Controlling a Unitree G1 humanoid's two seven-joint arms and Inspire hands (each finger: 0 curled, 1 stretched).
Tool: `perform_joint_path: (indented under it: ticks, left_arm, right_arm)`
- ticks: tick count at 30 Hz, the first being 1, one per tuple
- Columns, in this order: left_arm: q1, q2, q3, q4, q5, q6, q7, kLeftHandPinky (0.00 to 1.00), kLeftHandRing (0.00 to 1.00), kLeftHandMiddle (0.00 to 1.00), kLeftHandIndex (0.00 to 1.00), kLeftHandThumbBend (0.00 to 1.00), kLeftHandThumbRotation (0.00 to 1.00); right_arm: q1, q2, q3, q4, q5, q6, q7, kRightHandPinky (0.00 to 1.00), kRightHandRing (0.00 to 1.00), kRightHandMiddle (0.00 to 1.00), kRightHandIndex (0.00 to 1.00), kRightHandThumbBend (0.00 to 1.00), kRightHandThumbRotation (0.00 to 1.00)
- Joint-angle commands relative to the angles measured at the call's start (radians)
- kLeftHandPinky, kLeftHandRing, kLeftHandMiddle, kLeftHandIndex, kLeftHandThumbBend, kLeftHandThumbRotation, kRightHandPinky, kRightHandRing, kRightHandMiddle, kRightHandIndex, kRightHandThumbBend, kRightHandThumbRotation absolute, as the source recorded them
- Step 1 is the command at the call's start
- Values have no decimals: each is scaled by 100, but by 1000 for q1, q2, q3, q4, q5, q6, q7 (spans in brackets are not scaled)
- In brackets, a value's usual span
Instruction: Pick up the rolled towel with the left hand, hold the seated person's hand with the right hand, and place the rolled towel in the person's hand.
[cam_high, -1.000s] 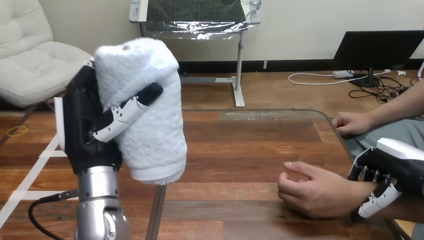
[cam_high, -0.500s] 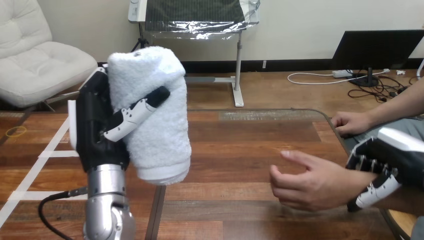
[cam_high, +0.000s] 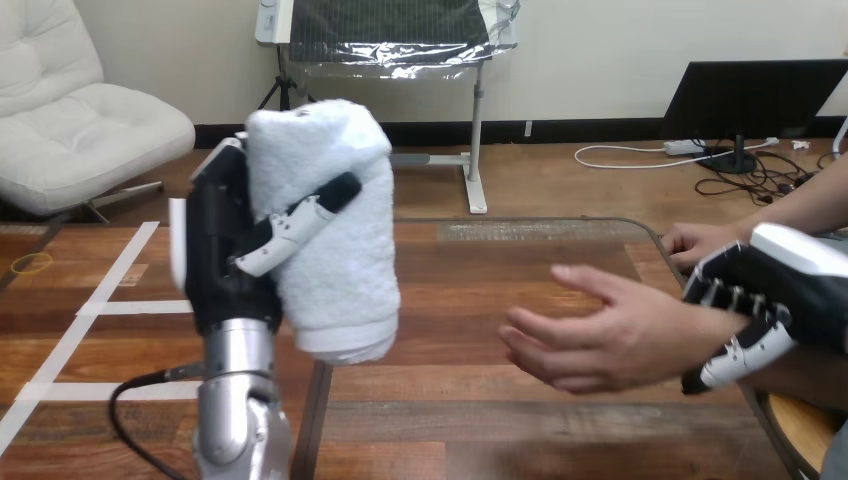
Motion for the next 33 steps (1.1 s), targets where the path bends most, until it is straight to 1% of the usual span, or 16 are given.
perform_joint_path:
  ticks: [1,6,9,16,21,27,33]
  left_arm:
    - [-174,-22,15,101,17,-75,-15,20,26,33,38,50,0]
    - [-219,-22,24,186,10,-99,-19,20,26,34,38,50,0]
    - [-248,-26,34,237,-7,-105,-29,21,27,34,38,51,0]
    - [-321,-34,69,366,-57,-121,-82,22,29,36,39,54,0]
    - [-366,-39,95,446,-75,-134,-113,24,30,37,40,57,0]
    - [-417,-43,111,530,-75,-147,-119,26,32,40,42,61,0]
    - [-461,-52,124,594,-66,-151,-111,27,34,41,43,64,0]
  right_arm:
    - [-73,32,-11,-1,28,-17,-22,33,39,46,50,94,0]
    - [-86,36,-5,5,33,-28,-27,33,39,46,50,95,0]
    - [-95,39,0,6,31,-29,-29,33,39,46,50,95,0]
    - [-110,51,9,-11,27,-6,-20,34,40,46,50,94,0]
    - [-116,62,13,-20,29,3,-18,36,42,47,51,93,0]
    - [-128,75,19,-29,28,20,-17,36,42,47,51,93,0]
    - [-140,88,27,-47,24,48,-10,37,43,47,51,93,0]
